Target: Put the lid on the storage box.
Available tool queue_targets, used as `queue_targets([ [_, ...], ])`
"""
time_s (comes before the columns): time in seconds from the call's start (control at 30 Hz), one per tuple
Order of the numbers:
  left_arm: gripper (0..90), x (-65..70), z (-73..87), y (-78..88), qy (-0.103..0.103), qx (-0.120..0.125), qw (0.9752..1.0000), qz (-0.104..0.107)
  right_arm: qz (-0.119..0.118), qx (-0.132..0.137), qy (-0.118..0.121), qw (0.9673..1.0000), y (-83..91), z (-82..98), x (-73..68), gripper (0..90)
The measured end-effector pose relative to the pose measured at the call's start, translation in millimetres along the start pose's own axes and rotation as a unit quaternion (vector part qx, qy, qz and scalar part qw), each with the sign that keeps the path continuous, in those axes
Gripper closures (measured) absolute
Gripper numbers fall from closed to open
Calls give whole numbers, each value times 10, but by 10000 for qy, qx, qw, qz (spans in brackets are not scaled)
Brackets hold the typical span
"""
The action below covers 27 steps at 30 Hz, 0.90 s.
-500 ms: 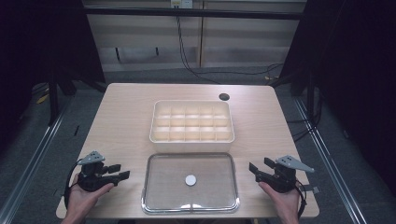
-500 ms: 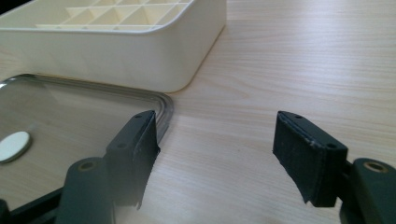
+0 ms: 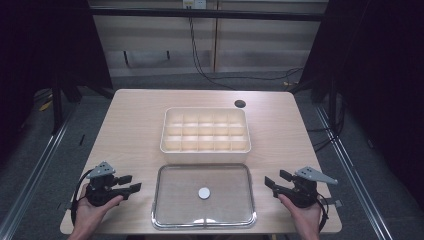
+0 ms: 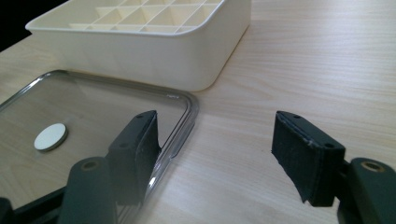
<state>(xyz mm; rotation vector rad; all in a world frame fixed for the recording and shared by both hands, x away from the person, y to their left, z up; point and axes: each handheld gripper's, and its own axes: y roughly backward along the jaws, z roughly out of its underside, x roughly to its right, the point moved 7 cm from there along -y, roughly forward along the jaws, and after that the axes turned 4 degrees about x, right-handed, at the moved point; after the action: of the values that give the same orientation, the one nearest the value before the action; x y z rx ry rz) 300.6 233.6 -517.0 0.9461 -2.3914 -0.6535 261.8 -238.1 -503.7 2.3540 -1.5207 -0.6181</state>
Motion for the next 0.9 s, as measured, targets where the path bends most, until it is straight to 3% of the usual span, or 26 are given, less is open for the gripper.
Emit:
queue_targets([
  [0.07, 421, 3, -2, -1, 13, -12, 10000, 50, -40, -66, 27, 10000, -12, 4, -23, 320],
  [0.13, 375, 7, -3, -5, 45, -75, 9999, 52, -171, -331, 55, 9993, -50, 29, -81, 340],
  [0.3, 350, 45, -26, -1, 164, -77, 9998, 126, -243, -376, 44, 9990, -74, -7, -169, 346],
  [0.43, 358, 82, -54, 8, 117, -47, 9999, 92, -266, -426, -46, 9987, -95, -46, -204, 342],
  [0.6, 357, 130, -111, 1, 23, 4, 10000, -16, -463, -675, 113, 9966, -185, -92, -312, 340],
  [0.63, 357, 146, -130, -10, 77, 35, 10000, -2, -463, -675, 113, 9966, -185, -92, -312, 340],
  [0.73, 357, 187, -183, -39, -9, 28, 10000, 34, -516, -818, 162, 9952, -268, -137, -365, 340],
  [0.8, 339, 196, -235, -104, 58, -11, 10000, 73, -580, -856, 160, 9945, -289, -185, -390, 355],
  [0.9, 342, 176, -279, -195, -91, -110, 9999, -47, -616, -869, 177, 9942, -331, -265, -400, 383],
])
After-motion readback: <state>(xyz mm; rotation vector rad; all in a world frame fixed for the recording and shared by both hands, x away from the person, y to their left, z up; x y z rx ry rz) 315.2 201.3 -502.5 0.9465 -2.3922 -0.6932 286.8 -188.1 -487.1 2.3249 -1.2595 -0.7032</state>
